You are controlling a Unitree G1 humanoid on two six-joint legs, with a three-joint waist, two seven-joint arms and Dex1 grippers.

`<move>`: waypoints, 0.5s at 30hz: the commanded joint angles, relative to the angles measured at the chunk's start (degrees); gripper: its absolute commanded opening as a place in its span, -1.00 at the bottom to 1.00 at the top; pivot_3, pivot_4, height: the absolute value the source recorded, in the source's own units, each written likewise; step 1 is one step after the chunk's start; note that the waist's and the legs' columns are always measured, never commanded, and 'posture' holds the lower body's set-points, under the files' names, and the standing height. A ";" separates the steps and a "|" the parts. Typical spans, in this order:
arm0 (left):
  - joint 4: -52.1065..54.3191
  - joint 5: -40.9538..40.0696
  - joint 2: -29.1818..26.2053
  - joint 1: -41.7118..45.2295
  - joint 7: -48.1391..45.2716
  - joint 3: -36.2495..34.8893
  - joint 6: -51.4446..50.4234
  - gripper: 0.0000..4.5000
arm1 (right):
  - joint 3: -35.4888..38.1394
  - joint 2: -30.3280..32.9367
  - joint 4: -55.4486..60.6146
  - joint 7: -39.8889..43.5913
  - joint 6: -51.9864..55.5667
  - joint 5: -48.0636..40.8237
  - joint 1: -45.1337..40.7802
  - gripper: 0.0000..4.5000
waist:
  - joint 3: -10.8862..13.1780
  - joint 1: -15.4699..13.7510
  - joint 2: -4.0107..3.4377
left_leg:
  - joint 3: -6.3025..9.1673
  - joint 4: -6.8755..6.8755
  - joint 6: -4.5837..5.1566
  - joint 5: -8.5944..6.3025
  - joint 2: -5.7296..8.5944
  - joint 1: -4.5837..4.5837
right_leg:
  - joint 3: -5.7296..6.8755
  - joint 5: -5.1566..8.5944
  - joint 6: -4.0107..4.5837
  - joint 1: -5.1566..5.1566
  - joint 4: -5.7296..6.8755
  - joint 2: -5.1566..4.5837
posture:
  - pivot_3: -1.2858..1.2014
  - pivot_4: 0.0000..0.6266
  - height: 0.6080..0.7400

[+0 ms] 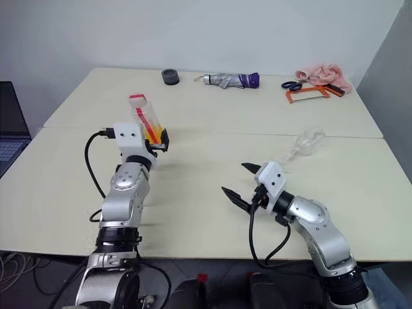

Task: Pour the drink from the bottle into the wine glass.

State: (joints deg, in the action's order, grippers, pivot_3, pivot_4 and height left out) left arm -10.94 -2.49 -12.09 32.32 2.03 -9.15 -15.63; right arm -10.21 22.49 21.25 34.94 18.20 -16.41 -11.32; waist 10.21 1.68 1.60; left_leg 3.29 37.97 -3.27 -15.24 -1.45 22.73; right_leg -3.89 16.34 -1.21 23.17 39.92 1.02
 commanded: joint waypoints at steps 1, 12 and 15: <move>-1.33 0.93 -1.12 2.79 0.58 -0.33 1.90 0.99 | 0.46 -0.37 0.43 0.66 -0.84 -0.15 -1.77 1.00 | 0.00 0.00 0.00 | 0.00 0.00 0.00 0.00 0.00 0.00 | 0.00 0.00 0.00 0.00 0.00 0.00 | 0.03 -0.52 1.00; -9.16 1.06 -3.65 8.09 0.82 -1.06 4.33 0.99 | -1.31 -2.12 1.74 2.00 5.78 -2.91 -8.39 1.00 | 0.00 0.00 0.00 | 0.06 0.00 0.00 0.00 -0.01 0.05 | 0.07 -0.01 0.01 0.02 0.01 -0.04 | 0.03 -0.52 1.00; -11.33 1.00 -4.21 9.43 0.99 -1.10 4.79 0.99 | -1.45 -2.80 1.84 1.46 7.20 -2.92 -9.61 1.00 | 0.00 0.01 0.00 | 0.10 0.01 0.00 0.00 -0.01 0.06 | 0.11 -0.01 0.01 0.02 0.00 -0.06 | 0.03 -0.52 1.00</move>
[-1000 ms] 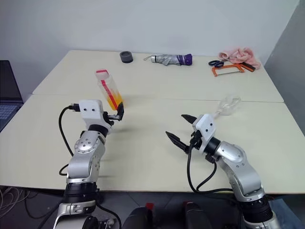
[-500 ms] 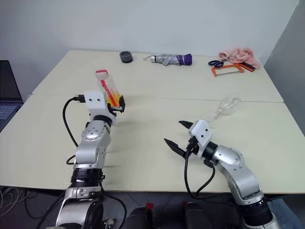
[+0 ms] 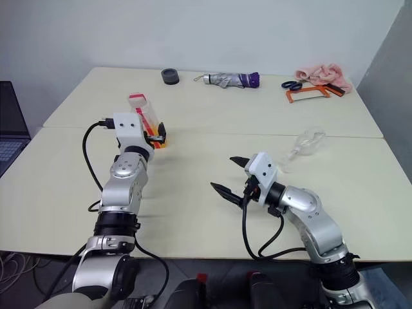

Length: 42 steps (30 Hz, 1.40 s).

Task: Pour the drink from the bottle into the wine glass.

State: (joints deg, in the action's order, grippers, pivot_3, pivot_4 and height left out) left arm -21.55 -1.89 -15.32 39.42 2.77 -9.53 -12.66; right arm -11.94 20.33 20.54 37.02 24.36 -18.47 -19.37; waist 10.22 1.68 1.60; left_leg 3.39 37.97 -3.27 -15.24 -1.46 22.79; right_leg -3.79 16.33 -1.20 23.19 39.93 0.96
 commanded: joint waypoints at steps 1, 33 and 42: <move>-1.48 0.35 -1.17 2.71 0.26 -0.74 2.03 0.99 | 0.27 -0.88 2.57 -0.73 1.41 -0.89 -1.86 1.00 | 0.00 0.00 0.00 | 0.01 0.00 0.00 0.00 0.00 0.00 | 0.01 0.00 0.00 0.00 0.00 0.00 | 0.03 -0.52 1.00; -27.16 0.06 -3.43 18.13 -0.81 -0.66 11.61 0.99 | 0.28 -3.08 1.14 -2.37 1.61 0.28 -3.51 1.00 | 0.01 0.06 0.01 | 0.05 -0.01 0.00 0.00 0.11 0.06 | 0.10 0.00 0.00 0.04 -0.01 -0.02 | 0.03 -0.52 1.00; -29.66 0.46 -4.02 19.51 -0.79 -0.37 12.72 0.99 | 0.58 -3.29 0.65 -2.21 1.49 0.30 -3.75 1.00 | 0.01 0.08 0.01 | 0.05 -0.01 0.00 0.00 0.12 0.07 | 0.10 0.00 0.00 0.04 -0.01 -0.02 | 0.03 -0.52 1.00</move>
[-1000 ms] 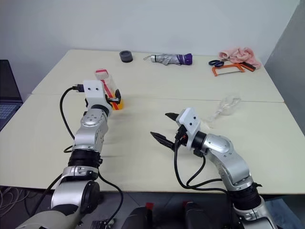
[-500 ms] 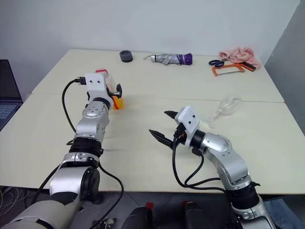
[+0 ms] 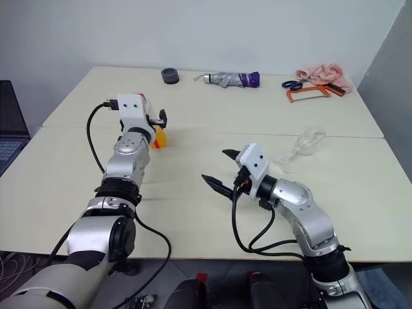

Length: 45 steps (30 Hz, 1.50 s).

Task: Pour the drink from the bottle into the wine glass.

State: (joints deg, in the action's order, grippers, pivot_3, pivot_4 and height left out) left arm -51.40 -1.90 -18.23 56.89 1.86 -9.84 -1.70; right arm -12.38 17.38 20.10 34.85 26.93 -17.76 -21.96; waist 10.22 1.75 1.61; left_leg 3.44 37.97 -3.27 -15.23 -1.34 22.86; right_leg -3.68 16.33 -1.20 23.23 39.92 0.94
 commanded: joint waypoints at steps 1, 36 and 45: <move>-0.05 0.48 -1.19 2.18 0.08 -0.03 1.94 0.99 | 1.01 -0.33 1.06 0.02 -1.07 -0.41 -1.18 1.00 | 0.00 0.02 0.00 | 0.00 0.00 0.00 0.00 0.00 0.00 | 0.00 0.00 0.00 0.00 0.00 0.00 | 0.03 -0.52 1.00; 29.61 -16.25 -0.58 -13.65 -39.56 5.56 -12.30 -0.16 | 7.84 6.22 7.80 -0.59 -4.72 -0.27 6.87 1.00 | 0.00 -0.08 0.00 | -0.02 0.01 -0.12 0.07 -0.09 0.05 | -0.05 0.00 0.00 0.01 0.00 -0.09 | 0.03 -0.52 1.00; 39.10 -21.40 -6.64 -16.23 -70.52 16.41 -17.25 -0.17 | 13.86 11.03 19.82 -1.26 4.12 -7.52 10.49 1.00 | 0.00 0.14 -0.01 | -0.04 0.02 -0.01 0.01 -0.05 -0.02 | -0.08 0.01 0.01 0.00 0.04 0.11 | 0.03 -0.52 1.00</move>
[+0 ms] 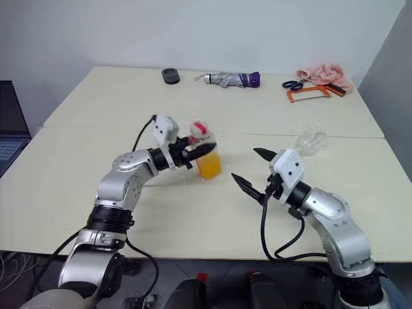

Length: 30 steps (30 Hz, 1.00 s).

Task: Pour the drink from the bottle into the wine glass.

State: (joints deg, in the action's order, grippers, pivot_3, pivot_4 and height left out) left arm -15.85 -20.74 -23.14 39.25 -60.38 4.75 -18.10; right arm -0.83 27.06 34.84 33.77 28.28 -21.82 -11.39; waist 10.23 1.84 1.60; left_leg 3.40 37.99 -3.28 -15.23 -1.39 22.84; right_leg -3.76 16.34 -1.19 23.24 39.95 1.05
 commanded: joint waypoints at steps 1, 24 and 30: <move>3.53 -2.71 -2.05 1.72 -9.93 2.25 -0.96 -0.17 | 2.42 1.58 5.76 -0.59 3.73 -4.07 -0.41 1.00 | 0.00 0.08 0.00 | -0.02 0.00 0.00 0.00 -0.01 -0.01 | -0.02 0.00 0.00 -0.01 0.01 0.03 | 0.03 -0.52 1.00; -4.21 2.97 2.01 7.32 -19.65 6.73 9.47 -0.17 | -5.61 -4.25 3.81 -8.73 17.80 -6.46 -14.14 1.00 | 0.00 0.03 -0.01 | -0.03 0.01 0.03 -0.01 -0.05 0.04 | -0.07 0.01 0.00 0.02 -0.05 0.11 | 0.03 -0.52 1.00; -4.38 3.67 2.27 7.13 -19.01 6.62 10.66 -0.17 | -6.14 -5.90 1.63 -9.99 17.82 -5.81 -15.37 0.92 | 0.00 0.03 -0.01 | -0.03 0.01 0.03 -0.01 -0.05 0.04 | -0.07 0.01 0.00 0.02 -0.04 0.11 | 0.03 -0.52 1.00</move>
State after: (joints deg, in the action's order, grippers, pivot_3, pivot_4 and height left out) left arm -21.04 -16.69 -21.12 45.33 -79.42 12.08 -8.59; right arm -7.01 21.52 35.53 24.24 46.63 -27.79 -25.75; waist 10.23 1.87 1.60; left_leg 3.37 38.00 -3.25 -15.24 -1.43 22.87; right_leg -3.83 16.35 -1.18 23.26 39.91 1.16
